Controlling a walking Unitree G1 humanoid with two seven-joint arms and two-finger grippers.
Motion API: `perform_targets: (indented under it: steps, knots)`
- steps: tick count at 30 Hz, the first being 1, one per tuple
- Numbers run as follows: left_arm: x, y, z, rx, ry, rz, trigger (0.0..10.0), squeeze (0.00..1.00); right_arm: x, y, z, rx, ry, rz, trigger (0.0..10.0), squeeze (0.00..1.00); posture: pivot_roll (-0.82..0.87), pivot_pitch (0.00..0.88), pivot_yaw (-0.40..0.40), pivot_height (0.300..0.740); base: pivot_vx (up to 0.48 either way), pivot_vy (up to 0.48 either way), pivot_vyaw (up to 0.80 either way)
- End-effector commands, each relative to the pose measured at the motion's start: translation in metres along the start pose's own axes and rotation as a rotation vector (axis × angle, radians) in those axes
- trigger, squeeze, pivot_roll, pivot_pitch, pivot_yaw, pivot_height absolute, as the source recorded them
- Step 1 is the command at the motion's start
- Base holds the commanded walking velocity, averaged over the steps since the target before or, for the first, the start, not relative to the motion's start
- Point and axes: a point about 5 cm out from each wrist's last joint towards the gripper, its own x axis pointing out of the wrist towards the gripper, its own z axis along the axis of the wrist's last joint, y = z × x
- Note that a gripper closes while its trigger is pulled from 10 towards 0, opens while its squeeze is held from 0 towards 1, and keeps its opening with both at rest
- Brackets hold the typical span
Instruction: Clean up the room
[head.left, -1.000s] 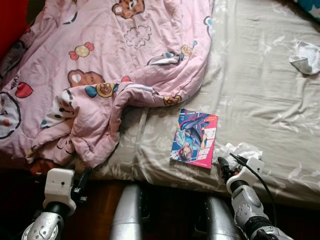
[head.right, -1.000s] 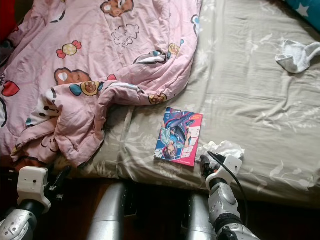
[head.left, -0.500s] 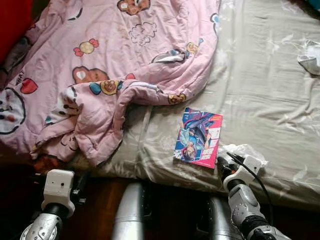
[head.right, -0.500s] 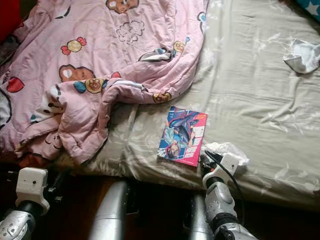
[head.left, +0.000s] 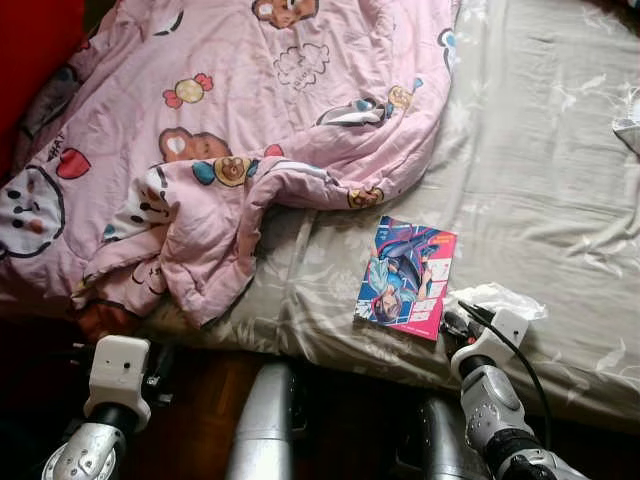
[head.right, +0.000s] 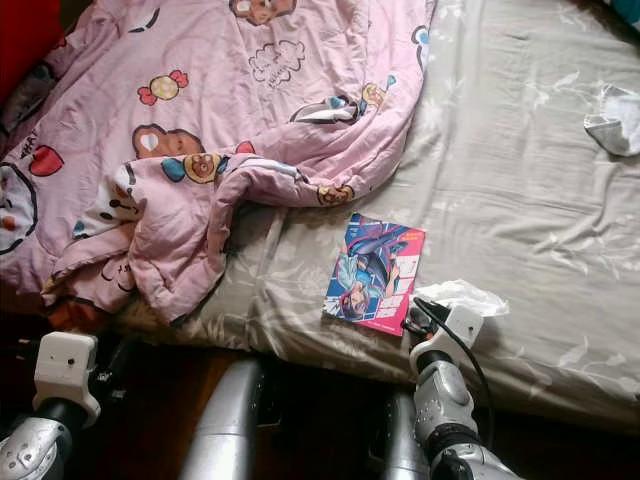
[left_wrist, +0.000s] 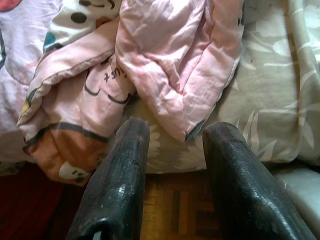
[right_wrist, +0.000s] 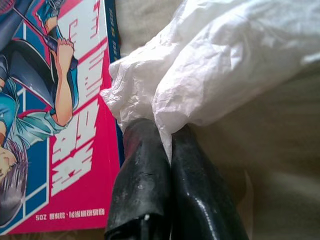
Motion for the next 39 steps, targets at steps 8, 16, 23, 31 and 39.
perform_targets:
  steps: [8,16,23,31,39]
  knots:
    - [-0.008,0.007,-0.034,-0.017,0.119,0.048,10.0,0.0,-0.008,-0.013,-0.013,-0.008,0.023,-0.057,0.0,0.0,0.22,0.368,0.087,0.647,0.0,0.0,0.0]
    - [0.002,0.005,-0.052,-0.066,0.16,0.087,10.0,0.0,-0.006,-0.019,0.004,-0.118,-0.053,-0.072,0.0,0.0,0.2,0.287,0.074,0.647,0.0,0.0,0.0]
    - [0.011,-0.004,-0.085,-0.092,0.251,0.1,10.0,0.0,-0.007,-0.025,0.013,-0.165,-0.107,-0.076,0.0,0.0,0.14,0.166,0.037,0.647,0.0,0.0,0.0]
    - [0.025,-0.024,-0.112,-0.168,0.382,0.123,10.0,0.0,-0.019,-0.049,0.001,-0.249,-0.045,-0.109,10.0,0.0,0.06,0.015,-0.018,0.647,0.0,0.0,0.0]
    - [0.016,-0.032,-0.137,-0.208,0.518,0.159,10.0,0.0,-0.053,-0.085,-0.054,-0.332,0.252,-0.204,10.0,0.0,0.04,0.0,-0.041,0.647,0.0,0.0,0.0]
